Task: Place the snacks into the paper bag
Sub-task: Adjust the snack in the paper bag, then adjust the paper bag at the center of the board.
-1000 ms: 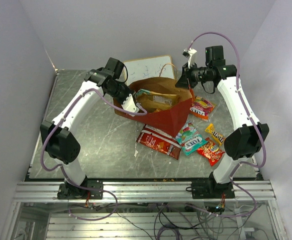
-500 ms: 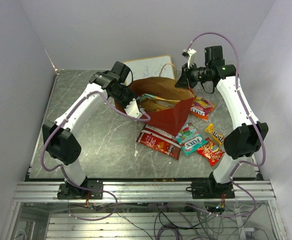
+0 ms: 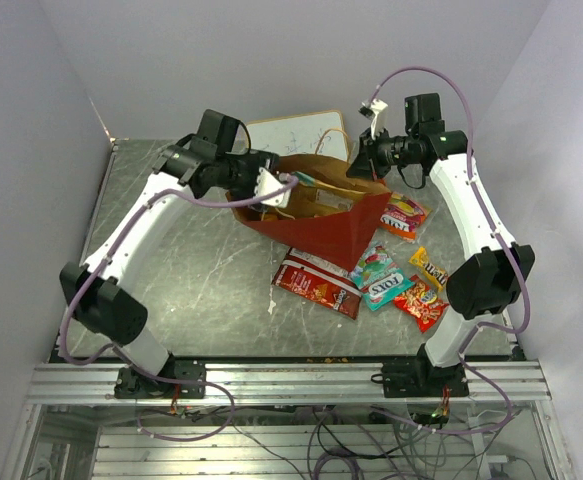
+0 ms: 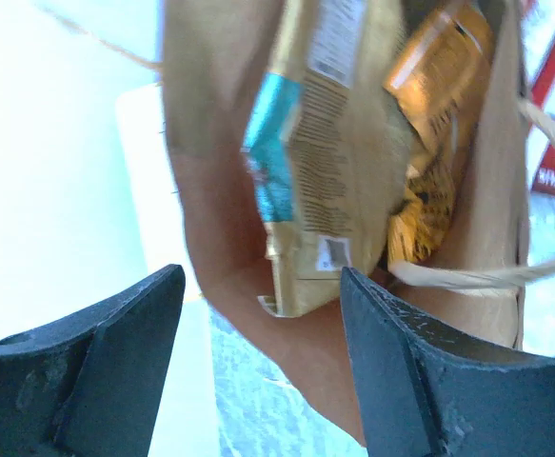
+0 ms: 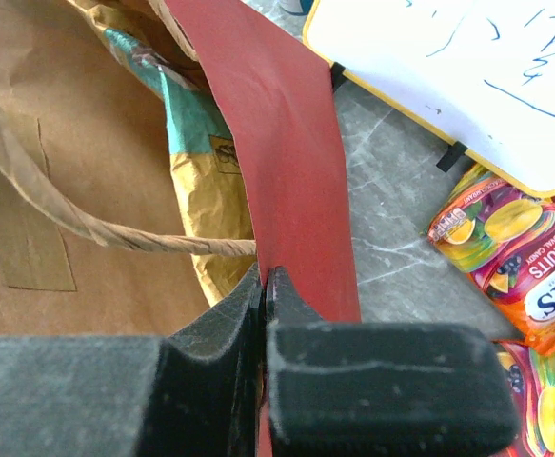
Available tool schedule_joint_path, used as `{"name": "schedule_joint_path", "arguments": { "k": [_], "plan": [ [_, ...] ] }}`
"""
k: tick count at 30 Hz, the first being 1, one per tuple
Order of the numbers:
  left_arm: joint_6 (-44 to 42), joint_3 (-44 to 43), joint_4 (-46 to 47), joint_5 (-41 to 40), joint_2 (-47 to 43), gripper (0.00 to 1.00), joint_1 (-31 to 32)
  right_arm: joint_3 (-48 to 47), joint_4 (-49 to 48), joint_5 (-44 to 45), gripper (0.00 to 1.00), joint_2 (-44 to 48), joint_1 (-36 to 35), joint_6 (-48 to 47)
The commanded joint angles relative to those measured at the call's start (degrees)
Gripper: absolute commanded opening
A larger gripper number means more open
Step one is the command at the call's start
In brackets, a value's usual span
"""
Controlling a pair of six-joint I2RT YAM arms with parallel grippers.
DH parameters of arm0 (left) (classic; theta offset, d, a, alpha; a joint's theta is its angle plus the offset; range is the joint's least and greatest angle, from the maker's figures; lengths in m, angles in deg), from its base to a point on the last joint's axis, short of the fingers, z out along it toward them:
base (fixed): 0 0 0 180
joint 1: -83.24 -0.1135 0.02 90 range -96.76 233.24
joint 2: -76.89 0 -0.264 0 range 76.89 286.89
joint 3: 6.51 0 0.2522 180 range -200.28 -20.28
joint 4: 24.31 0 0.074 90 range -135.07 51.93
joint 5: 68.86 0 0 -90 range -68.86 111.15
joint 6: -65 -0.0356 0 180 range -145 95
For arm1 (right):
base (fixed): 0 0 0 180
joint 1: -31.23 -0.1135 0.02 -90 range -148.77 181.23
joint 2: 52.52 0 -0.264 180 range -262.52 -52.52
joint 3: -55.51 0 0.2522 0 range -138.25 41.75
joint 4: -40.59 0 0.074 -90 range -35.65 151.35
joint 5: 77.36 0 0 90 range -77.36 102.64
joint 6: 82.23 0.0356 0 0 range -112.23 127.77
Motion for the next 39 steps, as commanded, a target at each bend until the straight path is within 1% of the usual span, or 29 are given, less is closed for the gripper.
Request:
{"name": "schedule_joint_path", "arguments": {
  "k": [1, 4, 6, 7, 10, 13, 16, 20, 24, 28, 29, 33, 36, 39],
  "plan": [
    [30.8, 0.9, 15.6, -7.9, -4.7, 0.77, 0.0, 2.8, -5.4, 1.8, 0.0, 3.6, -0.4, 3.6],
    [46.6, 1.5, 17.9, -21.0, -6.5, 0.81, 0.1, 5.1, -10.3, 3.0, 0.0, 5.1, -0.4, 6.7],
    [53.6, 2.9, 16.0, -27.4, -7.0, 0.83, 0.1, 6.0, -12.2, 3.3, 0.0, 6.0, -0.4, 8.2],
    [56.1, 3.7, 14.5, -29.0, -7.0, 0.83, 0.0, 6.4, -13.0, 3.3, 0.0, 6.3, -0.4, 8.9],
    [62.0, 5.5, 10.3, -31.2, -6.1, 0.82, 0.1, 7.6, -15.6, 3.4, 0.0, 7.2, -0.4, 11.1],
    [66.4, 7.1, 8.2, -33.7, -5.7, 0.83, 0.1, 8.9, -17.7, 4.1, 0.0, 8.2, -0.4, 13.4],
    [70.4, 9.8, 8.2, -34.7, -7.4, 0.83, 0.0, 10.4, -19.3, 4.9, 0.0, 9.3, -0.4, 15.5],
    [73.5, 14.0, 9.3, -36.8, -10.7, 0.85, -0.1, 12.3, -20.7, 4.9, 0.0, 10.7, -0.4, 16.5],
    [75.9, 18.9, 10.4, -35.0, -13.2, 0.87, -0.9, 12.9, -20.8, 4.5, 0.0, 10.7, -0.6, 16.6],
    [80.3, 24.7, 13.5, -30.2, -15.5, 0.88, -3.4, 12.6, -20.9, 4.6, 0.0, 10.3, -0.8, 16.6],
    [81.7, 25.6, 14.1, -28.4, -15.7, 0.86, -4.1, 12.5, -20.9, 4.6, 0.0, 10.3, -0.9, 16.6],
    [85.8, 27.0, 15.8, -21.8, -14.9, 0.74, -5.8, 12.7, -21.2, 4.6, 0.0, 10.2, -1.4, 16.5],
    [87.6, 26.4, 16.1, -18.8, -13.5, 0.6, -6.3, 13.3, -21.6, 3.8, 0.0, 10.5, -1.9, 16.3],
    [88.2, 25.1, 15.8, -15.9, -11.9, 0.42, -6.6, 13.8, -21.8, 2.8, 0.0, 10.8, -2.7, 15.6]
  ]
}}
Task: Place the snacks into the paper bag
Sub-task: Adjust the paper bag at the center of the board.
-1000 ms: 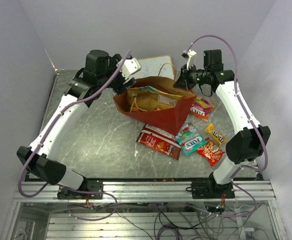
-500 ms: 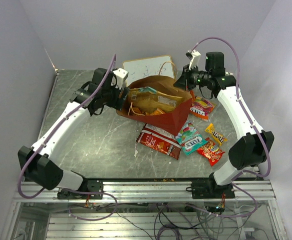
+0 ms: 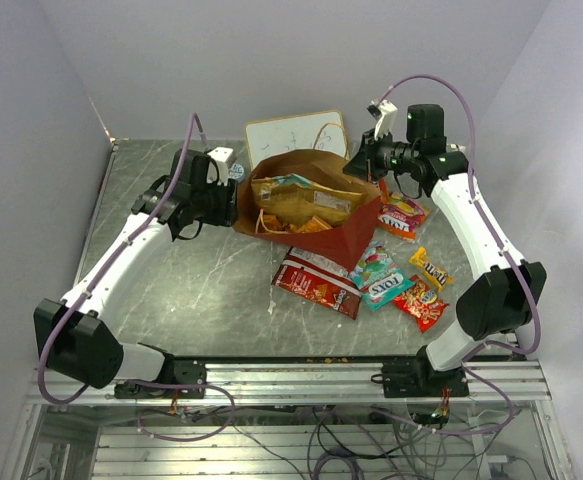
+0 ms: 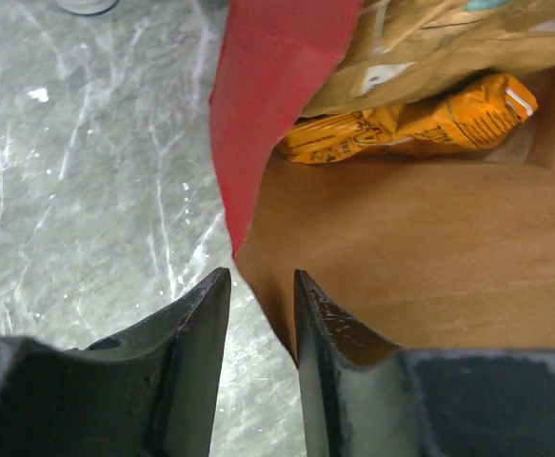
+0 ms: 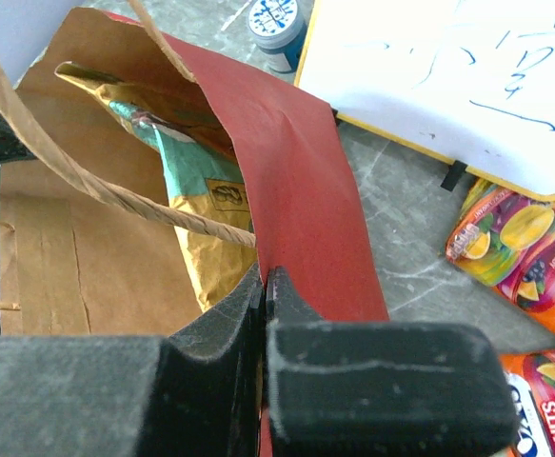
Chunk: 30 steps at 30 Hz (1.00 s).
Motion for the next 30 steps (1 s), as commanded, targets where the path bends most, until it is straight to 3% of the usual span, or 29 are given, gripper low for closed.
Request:
{"name": "schedule_joint_path", "arguments": {
  "k": [1, 4, 5, 12, 23, 30],
  "plan": [
    [3.3, -2.1, 2.5, 7.7, 2.0, 0.36, -0.6, 0.6, -4.1, -2.4, 0.0, 2.6, -1.1, -0.5],
    [2.7, -3.7, 1.8, 9.1, 3.5, 0.09, -1.1, 0.7, -4.2, -3.6, 0.0, 2.7, -1.7, -1.0],
    [2.6, -4.2, 1.6, 9.2, 3.7, 0.07, -1.4, 0.4, -3.9, -4.0, 0.0, 2.5, -1.9, -1.4],
    [0.8, -12.6, -4.0, 12.2, 4.7, 0.07, -4.8, -4.0, -1.1, -7.2, 0.0, 1.4, -7.0, -3.6],
    [-5.6, -20.8, -16.6, 17.6, 4.6, 0.07, -15.8, -2.7, -12.6, -13.9, 0.0, 0.4, -17.7, 10.0],
    [-12.6, -25.2, -24.6, 14.1, 4.3, 0.07, -22.9, -5.9, -13.7, -0.2, 0.0, -3.9, -22.9, 15.4]
  ]
}}
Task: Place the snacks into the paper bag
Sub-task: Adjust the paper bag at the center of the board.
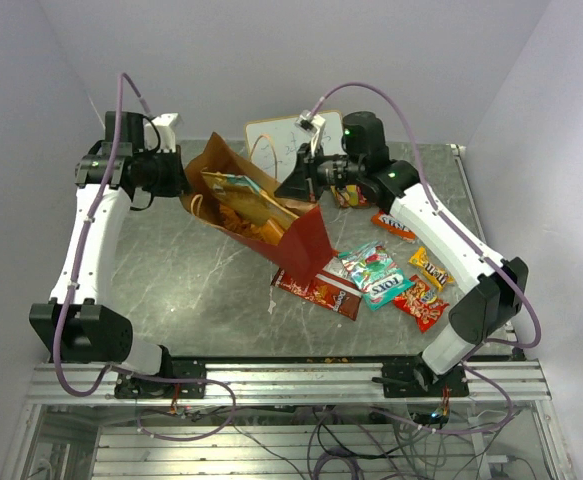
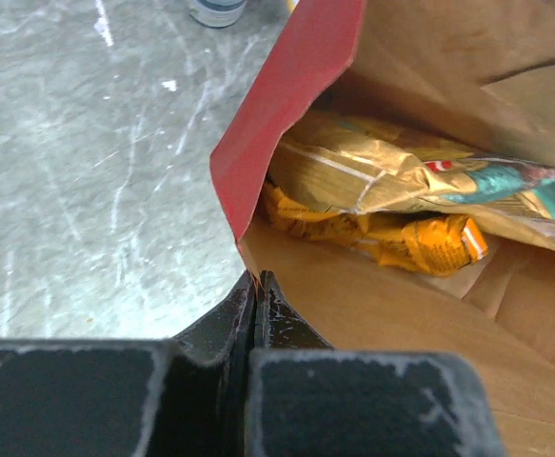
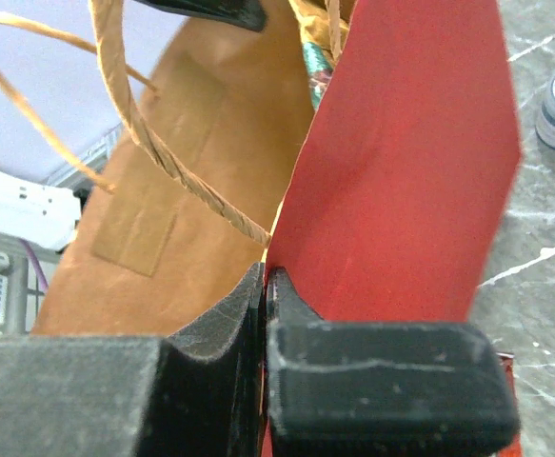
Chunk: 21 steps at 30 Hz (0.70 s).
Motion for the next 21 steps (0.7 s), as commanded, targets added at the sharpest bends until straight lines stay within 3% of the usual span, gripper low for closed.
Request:
{"name": "schedule_joint_path", "arguments": {
  "k": [1, 6, 8, 15, 18, 21],
  "plan": [
    [-5.9, -4.5, -5.6, -0.1, -1.0, 0.07, -4.3, -4.3, -5.1, 7.8, 0.0, -3.1, -2.8, 5.5],
    [-10.7, -6.9, -8.9, -3.5, 1.6, 0.07, -6.3, -3.2, -5.7, 9.5, 0.0, -5.3, -5.6, 7.3],
    [-11.4, -7.7, -8.7, -4.1, 2.6, 0.07, -6.3, -1.7, -7.1, 8.4, 0.04, -5.7, -6.6, 8.7],
    [-13.0, -11.1, -8.3, -2.0, 10.8, 0.07, -6.1, 1.3, -8.9, 6.7, 0.29, -5.7, -8.5, 8.8],
    [-14.1, -15.9, -10.1, -1.3, 15.8, 0.07, -4.9, 2.3, -7.9, 8.9, 0.42, -4.9, -8.6, 7.1],
    [-14.9, -22.8, -12.0, -2.1, 20.4, 0.07, -2.8, 4.2, -6.7, 11.5, 0.49, -3.6, -8.5, 4.9]
  ]
}}
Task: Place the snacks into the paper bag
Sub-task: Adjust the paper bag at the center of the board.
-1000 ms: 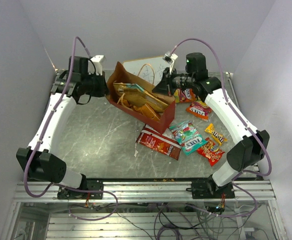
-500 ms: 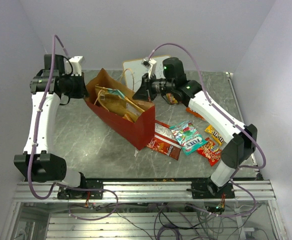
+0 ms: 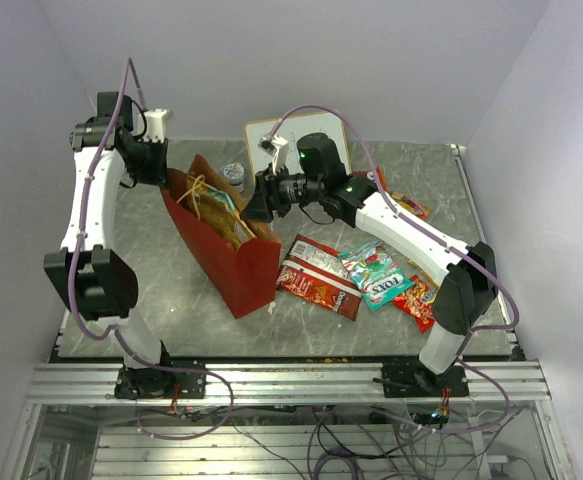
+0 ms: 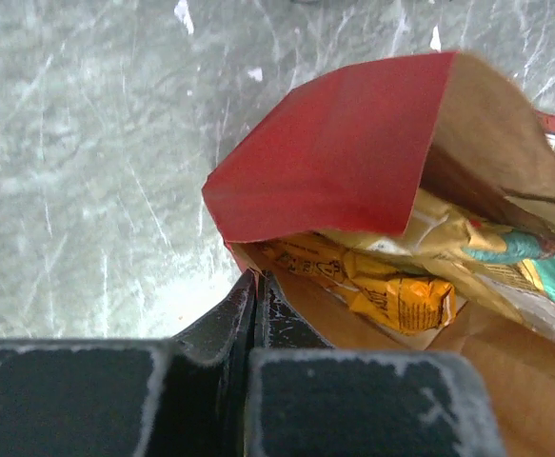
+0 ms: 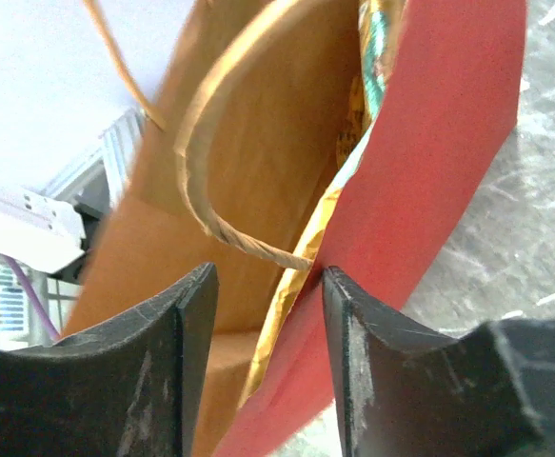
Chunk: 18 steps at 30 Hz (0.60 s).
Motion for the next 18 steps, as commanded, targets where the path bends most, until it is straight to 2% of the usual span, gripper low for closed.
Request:
{"name": "schedule_joint_path", "arguments": {
  "k": [1, 5, 9, 12, 15, 18],
  "plan": [
    [-2.4, -9.9, -2.4, 0.6, 5.3, 0.07, 3.5, 3.1, 0.0, 4.1, 0.5, 3.0, 0.0, -3.3],
    [-2.2, -18.3, -3.7, 0.1, 11.3, 0.07, 6.2, 5.9, 0.2, 6.5, 0.58, 5.1, -0.1, -5.6],
    [-2.2, -25.0, -4.0, 0.3, 15.8, 0.09, 6.9, 7.5, -1.3, 2.4, 0.68, 6.0, 0.0, -5.0],
    [-2.8, -26.6, -3.4, 0.0, 17.0, 0.19, 7.0, 8.7, -3.2, -3.7, 0.74, 6.3, 0.0, -4.0],
    [-2.9, -25.8, -0.7, 0.7, 15.6, 0.32, 7.0, 9.6, -5.0, -8.9, 0.77, 6.3, 0.0, -3.2],
    [-1.9, -25.2, 3.3, 0.4, 12.3, 0.41, 7.1, 9.7, -5.7, -10.3, 0.77, 6.3, -0.1, -3.0]
  ]
}}
